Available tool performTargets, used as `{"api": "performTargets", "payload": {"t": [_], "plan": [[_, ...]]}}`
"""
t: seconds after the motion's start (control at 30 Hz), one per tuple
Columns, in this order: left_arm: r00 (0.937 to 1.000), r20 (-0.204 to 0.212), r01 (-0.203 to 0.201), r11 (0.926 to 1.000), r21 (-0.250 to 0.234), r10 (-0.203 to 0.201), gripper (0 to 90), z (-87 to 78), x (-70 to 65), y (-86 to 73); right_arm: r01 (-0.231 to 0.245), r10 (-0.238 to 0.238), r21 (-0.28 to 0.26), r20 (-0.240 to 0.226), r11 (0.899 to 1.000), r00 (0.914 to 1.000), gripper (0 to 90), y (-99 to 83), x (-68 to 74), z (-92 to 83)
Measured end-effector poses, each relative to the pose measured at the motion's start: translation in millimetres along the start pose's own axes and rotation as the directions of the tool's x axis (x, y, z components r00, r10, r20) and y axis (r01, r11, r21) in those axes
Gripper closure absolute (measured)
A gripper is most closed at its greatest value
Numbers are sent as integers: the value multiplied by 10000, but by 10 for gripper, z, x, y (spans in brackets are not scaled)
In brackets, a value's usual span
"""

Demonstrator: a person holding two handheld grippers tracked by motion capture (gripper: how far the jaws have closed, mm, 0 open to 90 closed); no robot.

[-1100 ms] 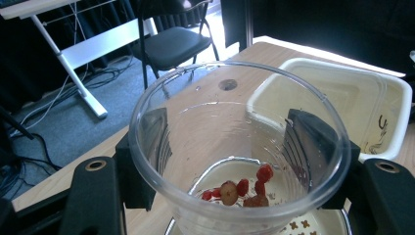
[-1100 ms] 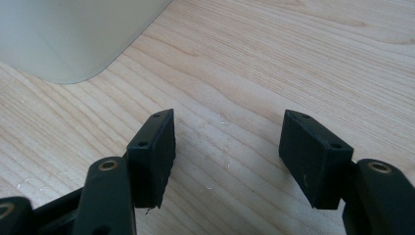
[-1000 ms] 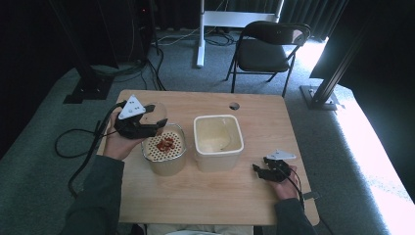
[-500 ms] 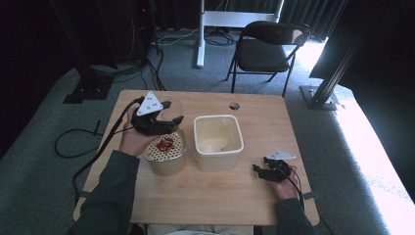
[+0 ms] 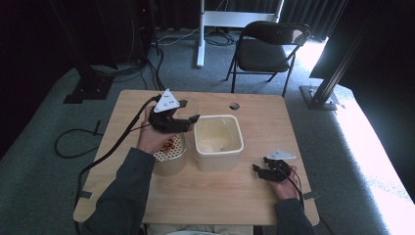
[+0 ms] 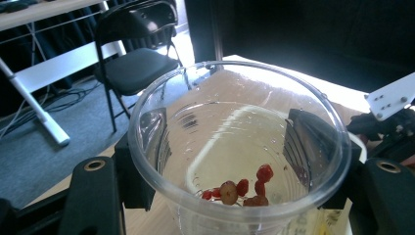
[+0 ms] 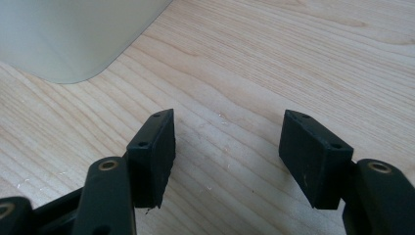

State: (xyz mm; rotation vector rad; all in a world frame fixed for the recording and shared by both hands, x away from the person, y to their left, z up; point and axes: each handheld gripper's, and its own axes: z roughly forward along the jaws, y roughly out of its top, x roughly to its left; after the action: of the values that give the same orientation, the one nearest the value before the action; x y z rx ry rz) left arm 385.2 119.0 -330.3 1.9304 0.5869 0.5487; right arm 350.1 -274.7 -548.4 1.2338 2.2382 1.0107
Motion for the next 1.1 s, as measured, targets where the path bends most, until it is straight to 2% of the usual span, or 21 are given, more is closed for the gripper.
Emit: {"api": "performTargets", "payload": {"t": [0.3,0.53,0.63,0.77,0.8,0.87,0.97,1.1], "plan": [[9991,399,110,9999,-15,-109,334,249,-108,87,2,-2,-2,-4,10000,10000,378,0,-1,0],[9977,678,66,9997,219,-81,318,480,-193,94,-2,2,-9,-4,10000,10000,377,0,0,1],[9950,981,173,9992,366,-208,307,603,-222,68,6,-6,-12,-5,10000,10000,377,-1,0,1],[9936,1052,373,9987,352,-408,255,672,-228,46,5,-5,-9,-9,10000,10000,376,0,0,1],[9939,1010,414,9983,402,-453,194,688,-230,42,6,-6,-9,-12,10000,10000,376,-1,0,1],[9913,1203,484,9977,465,-537,126,704,-228,34,8,-8,-9,-14,10000,10000,376,0,0,1],[9921,1142,453,9966,685,-529,118,707,-222,22,13,-13,-8,-16,10000,10000,375,-1,0,1],[9930,1052,470,9966,677,-540,133,658,-218,13,18,-18,-7,-17,10000,10000,376,-1,0,0]]}}
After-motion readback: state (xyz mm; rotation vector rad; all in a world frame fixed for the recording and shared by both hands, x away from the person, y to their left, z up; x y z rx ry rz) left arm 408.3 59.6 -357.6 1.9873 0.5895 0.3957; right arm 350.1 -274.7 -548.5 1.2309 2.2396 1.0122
